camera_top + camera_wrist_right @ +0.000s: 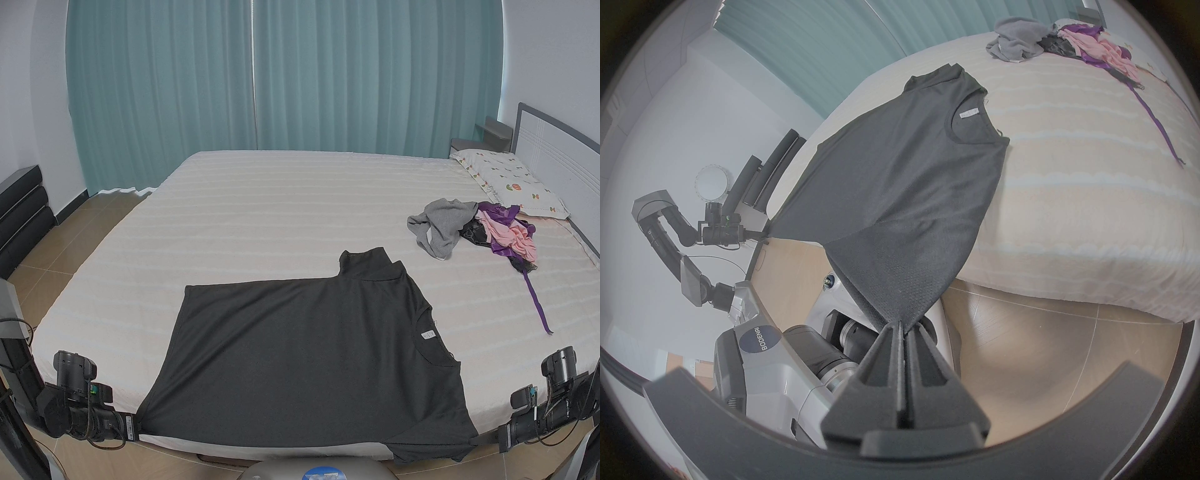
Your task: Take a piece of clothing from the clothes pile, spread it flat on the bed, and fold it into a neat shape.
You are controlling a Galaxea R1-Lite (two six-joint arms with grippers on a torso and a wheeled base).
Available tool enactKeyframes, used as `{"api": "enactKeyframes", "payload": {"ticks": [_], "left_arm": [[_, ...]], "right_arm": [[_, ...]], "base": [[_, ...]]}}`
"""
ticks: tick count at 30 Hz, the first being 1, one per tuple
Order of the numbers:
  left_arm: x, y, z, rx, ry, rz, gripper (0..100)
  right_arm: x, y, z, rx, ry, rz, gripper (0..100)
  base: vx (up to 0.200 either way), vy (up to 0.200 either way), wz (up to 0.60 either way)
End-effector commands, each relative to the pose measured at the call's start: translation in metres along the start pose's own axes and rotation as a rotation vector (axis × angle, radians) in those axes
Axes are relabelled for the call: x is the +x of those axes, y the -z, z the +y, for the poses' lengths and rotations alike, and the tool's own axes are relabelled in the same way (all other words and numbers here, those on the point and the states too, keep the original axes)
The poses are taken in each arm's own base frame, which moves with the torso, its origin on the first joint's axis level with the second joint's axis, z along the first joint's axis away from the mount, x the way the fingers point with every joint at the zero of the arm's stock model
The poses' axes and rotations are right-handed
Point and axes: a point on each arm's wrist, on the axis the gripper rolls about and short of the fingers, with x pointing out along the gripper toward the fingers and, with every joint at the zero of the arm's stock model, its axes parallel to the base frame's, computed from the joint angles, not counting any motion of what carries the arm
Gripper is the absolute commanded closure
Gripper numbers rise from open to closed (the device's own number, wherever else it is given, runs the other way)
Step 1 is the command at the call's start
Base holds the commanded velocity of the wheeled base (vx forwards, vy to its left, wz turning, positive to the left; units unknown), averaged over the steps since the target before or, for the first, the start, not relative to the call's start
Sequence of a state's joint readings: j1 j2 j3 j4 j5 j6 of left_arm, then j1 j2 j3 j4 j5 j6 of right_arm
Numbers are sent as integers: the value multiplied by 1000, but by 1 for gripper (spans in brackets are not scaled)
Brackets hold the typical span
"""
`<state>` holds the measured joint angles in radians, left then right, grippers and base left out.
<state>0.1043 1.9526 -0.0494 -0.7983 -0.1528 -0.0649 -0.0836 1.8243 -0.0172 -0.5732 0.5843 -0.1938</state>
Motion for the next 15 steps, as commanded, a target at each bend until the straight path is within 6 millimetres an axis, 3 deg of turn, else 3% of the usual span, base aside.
{"api": "enactKeyframes", "payload": {"ticks": [1, 3, 11, 15], "left_arm": [[-3, 2, 0, 10, -14, -6, 100], [-4, 0, 0, 12, -13, -16, 100], [-9, -43, -7, -119, 17, -213, 100], [-6, -65, -14, -205, 54, -273, 100]], "right_arm": [[-7, 2, 7, -33, 3, -32, 100], [-7, 1, 6, -36, 1, -39, 100], [-7, -35, -2, -74, 15, -146, 100], [-11, -59, -2, 6, 14, -219, 100]], "base": [[0, 0, 0], [0, 0, 0], [0, 0, 0], [0, 0, 0]]}}
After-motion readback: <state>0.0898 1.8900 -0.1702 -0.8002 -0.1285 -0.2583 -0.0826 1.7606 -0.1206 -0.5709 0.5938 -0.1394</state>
